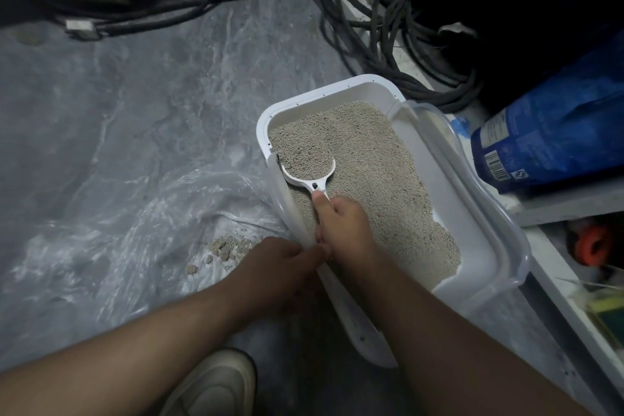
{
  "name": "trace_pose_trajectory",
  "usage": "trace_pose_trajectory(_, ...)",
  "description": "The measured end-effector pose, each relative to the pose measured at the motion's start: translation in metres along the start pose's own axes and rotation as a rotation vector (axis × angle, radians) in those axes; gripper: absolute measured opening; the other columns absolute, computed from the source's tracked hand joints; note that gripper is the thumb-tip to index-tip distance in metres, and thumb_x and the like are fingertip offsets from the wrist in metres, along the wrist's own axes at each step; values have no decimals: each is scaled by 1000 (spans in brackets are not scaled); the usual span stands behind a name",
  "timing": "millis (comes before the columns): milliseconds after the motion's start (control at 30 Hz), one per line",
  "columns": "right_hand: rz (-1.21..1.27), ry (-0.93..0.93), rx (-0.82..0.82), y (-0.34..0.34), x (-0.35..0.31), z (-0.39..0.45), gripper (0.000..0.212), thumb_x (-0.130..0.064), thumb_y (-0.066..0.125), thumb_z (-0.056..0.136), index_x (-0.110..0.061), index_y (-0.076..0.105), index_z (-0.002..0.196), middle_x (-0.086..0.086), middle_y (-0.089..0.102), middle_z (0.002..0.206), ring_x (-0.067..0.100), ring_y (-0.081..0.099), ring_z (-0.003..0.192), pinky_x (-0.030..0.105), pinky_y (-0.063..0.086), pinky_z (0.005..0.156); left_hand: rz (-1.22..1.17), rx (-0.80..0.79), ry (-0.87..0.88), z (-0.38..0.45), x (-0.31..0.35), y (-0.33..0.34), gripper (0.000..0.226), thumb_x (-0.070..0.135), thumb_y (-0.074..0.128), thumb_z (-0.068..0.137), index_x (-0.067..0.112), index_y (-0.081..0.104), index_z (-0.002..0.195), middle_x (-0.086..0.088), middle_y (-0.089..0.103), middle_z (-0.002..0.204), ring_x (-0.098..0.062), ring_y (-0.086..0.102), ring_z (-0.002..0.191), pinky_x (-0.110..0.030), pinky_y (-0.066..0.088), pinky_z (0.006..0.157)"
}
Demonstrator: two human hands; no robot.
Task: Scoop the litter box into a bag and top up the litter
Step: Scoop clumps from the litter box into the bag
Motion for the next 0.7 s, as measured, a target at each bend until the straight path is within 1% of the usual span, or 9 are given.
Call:
trace_pose_trajectory(100,3,-6,47,-7,7,-8,60,-66,54,85,-11,52,62,7,61,55,30,58,52,49,55,59,32,11,2,1,1,-1,60,68,63,80,10,80,84,-12,77,75,-32,76,71,-38,58,63)
trace_pose_trajectory(200,35,-11,72,-16,13,-17,60,-68,55,85,-12,54,65,5,58,51,29,58,50,47,54,55,46,31,-1,0,2,-1,51,56,65,91,8,79,81,-13,76,74,-27,73,64,-39,57,63)
trace_pose_trajectory(267,78,-1,70,-20,17,-22,57,-65,58,86,-12,56,66,4,56,47,27,56,45,42,51,51,39,33,1,0,2,-1,51,55,65,93,6,78,81,-15,76,76,-26,71,62,-39,55,64)
trace_pose_trajectory(333,117,2,70,-25,17,-26,57,-67,58,85,-12,57,67,4,56,47,25,54,44,45,51,51,42,43,4,-2,2,-2,52,55,64,93,6,77,82,-13,76,75,-22,71,62,-35,53,65)
trace_pose_trajectory(400,96,-14,81,-33,15,-29,60,-71,56,83,-12,57,67,4,57,49,26,55,46,49,52,54,27,47,7,-4,2,-1,53,57,64,93,6,77,83,-13,77,76,-26,73,65,-34,53,65)
trace_pose_trajectory(433,98,-25,87,-37,11,-33,59,-69,55,84,-13,57,67,4,57,49,25,55,46,47,52,53,16,47,2,-4,2,-1,54,57,65,93,5,77,83,-14,77,77,-28,73,67,-34,53,65)
trace_pose_trajectory(533,140,-46,116,-53,4,-43,51,-59,58,90,-13,55,68,7,58,51,23,54,42,36,47,45,-6,51,-8,-5,1,-2,55,58,65,92,5,78,85,-16,77,78,-34,76,74,-32,53,65)
trace_pose_trajectory(600,171,-57,120,-60,0,-53,45,-51,59,94,-14,54,67,8,58,52,22,53,41,29,43,43,-27,51,-10,-7,2,-1,54,56,65,93,4,78,85,-16,77,78,-37,76,77,-30,53,64)
trace_pose_trajectory(700,190,-50,121,-59,3,-65,46,-53,57,92,-16,53,66,6,58,52,23,54,38,30,43,48,-76,52,-17,-12,7,3,52,50,66,95,0,77,87,-21,76,78,-33,75,67,-27,53,56)
Point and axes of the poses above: each hand's wrist, its own z-axis towards the middle knuckle, its own y-axis out of the palm, x = y × z, the point moved 8 cm from there along z, towards the middle knuckle
